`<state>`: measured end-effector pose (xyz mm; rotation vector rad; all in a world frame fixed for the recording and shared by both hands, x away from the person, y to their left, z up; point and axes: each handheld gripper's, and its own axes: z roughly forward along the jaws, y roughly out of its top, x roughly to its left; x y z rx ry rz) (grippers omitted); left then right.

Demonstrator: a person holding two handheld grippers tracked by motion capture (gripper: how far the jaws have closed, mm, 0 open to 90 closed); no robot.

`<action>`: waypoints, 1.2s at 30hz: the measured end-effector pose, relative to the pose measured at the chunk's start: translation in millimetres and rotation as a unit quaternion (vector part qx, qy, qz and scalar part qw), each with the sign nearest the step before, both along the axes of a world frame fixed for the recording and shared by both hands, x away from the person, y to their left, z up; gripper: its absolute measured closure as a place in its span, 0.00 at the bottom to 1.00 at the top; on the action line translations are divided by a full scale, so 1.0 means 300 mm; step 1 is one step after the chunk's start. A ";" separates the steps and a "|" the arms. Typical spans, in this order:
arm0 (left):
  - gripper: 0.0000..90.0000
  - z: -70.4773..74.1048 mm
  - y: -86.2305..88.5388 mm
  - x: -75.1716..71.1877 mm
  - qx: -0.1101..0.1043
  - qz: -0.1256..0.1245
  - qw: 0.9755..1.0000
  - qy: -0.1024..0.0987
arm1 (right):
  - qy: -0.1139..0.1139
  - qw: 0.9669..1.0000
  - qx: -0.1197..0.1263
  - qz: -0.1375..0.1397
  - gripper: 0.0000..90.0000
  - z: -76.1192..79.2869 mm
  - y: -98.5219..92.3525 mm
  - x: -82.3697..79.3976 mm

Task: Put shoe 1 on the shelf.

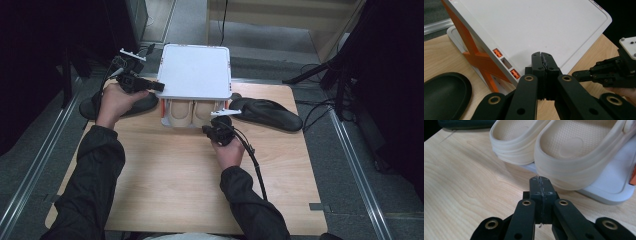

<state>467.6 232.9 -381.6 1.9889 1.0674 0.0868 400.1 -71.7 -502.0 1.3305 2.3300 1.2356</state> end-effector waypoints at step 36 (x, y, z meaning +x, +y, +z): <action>0.49 0.003 0.156 -0.161 -0.023 0.100 0.995 -0.004 | -0.031 0.995 0.062 0.076 0.58 0.123 -0.281 -0.242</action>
